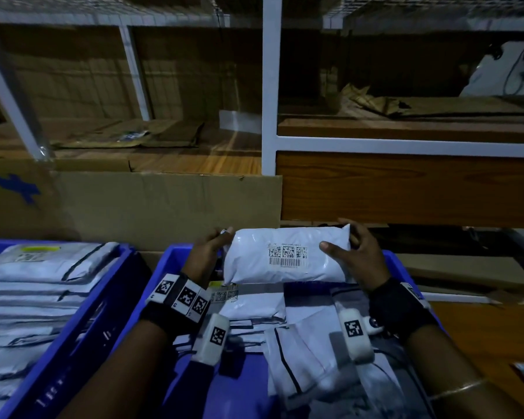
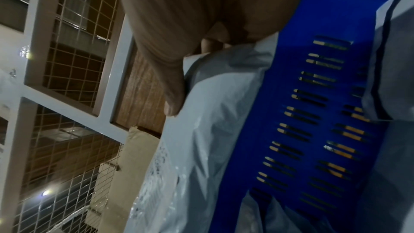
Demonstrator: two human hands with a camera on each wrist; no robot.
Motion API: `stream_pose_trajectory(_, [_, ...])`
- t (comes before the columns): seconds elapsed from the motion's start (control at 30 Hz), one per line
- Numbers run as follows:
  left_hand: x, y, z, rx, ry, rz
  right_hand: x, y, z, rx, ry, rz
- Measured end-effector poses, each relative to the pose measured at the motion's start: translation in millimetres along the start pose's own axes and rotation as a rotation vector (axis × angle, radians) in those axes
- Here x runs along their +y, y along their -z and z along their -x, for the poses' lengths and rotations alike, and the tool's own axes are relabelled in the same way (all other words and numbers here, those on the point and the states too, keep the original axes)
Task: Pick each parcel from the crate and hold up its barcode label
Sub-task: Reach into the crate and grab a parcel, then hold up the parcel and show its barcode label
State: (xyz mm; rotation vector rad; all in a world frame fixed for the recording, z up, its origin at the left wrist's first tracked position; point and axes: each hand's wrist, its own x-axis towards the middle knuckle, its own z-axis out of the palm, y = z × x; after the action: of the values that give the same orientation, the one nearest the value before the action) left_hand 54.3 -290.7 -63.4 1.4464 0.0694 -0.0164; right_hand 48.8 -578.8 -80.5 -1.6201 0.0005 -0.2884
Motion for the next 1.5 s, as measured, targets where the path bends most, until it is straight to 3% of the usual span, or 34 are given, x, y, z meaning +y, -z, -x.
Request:
stream_pose_trajectory(0.33, [1.5, 1.7, 0.9, 0.120, -0.065, -0.001, 0.8, 4.2, 3.8, -0.027, 0.048, 0.008])
stream_pose_trajectory(0.8, [3.1, 1.7, 2.2, 0.152, -0.221, -0.027, -5.2, 5.4, -0.2, 0.048, 0.053, 0.052])
stream_pose_trajectory(0.93, [5.2, 0.8, 7.7, 0.045, -0.097, -0.027, -6.2, 8.0, -2.1, 0.186, 0.018, -0.005])
stream_pose_trajectory(1.13, [9.1, -3.6, 20.0, -0.152, 0.105, -0.248, -3.0, 19.6, -7.3, 0.273, 0.017, 0.017])
stream_pose_trajectory(1.5, [8.2, 3.4, 17.5, -0.130, 0.097, -0.383, -0.7, 24.1, -9.2, 0.233, 0.011, 0.071])
